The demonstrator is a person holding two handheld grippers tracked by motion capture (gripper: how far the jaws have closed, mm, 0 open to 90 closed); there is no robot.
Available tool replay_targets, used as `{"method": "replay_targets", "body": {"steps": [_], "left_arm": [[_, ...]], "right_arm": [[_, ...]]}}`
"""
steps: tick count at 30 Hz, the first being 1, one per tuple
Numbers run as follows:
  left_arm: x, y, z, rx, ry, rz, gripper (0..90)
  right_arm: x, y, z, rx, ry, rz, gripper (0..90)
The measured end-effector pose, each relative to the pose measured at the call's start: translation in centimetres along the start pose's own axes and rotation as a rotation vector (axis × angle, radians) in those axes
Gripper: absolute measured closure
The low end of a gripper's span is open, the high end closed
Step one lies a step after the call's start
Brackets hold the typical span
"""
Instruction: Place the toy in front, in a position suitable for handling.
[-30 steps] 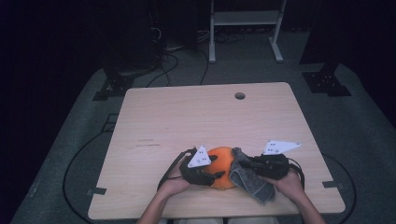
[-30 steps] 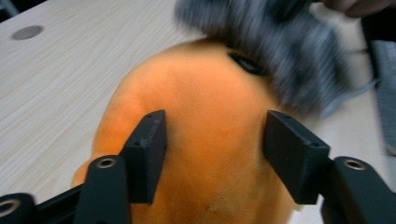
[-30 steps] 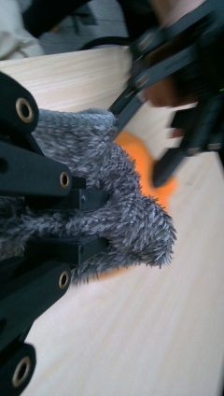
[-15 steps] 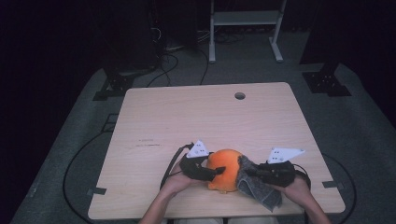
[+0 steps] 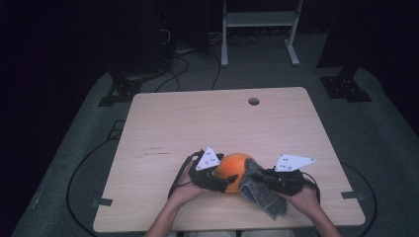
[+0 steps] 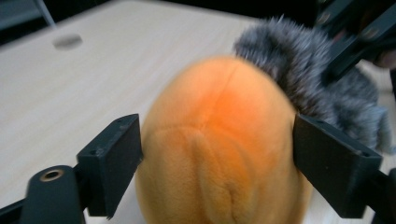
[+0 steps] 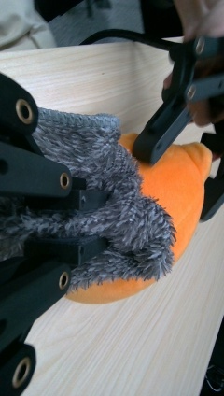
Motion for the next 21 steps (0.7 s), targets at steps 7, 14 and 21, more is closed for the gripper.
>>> {"method": "replay_targets", "body": {"steps": [7,14,21], "left_arm": [[0.1,-0.5,-0.7,-0.015,0.047,-0.007,35.2],[0.1,-1.0,-1.1,-0.024,0.075,-0.044,36.6],[0.2,-1.3,-1.3,-0.026,0.097,-0.072,36.6]], "right_arm": [[2.5,-0.7,-1.9,-0.053,0.098,-0.083,80.0],[2.1,-0.9,-0.6,0.051,0.115,-0.014,79.9],[3.4,-0.6,-2.6,-0.082,0.157,-0.064,80.0]]}}
Point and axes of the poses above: each handheld gripper's, and its own axes: y roughly forward along the jaws, z roughly out of its top, x roughly to its right, the point moved 1 cm from there along y, roughly forward along the jaws, and after that the axes turned 5 degrees about x, right-handed, at the moved point
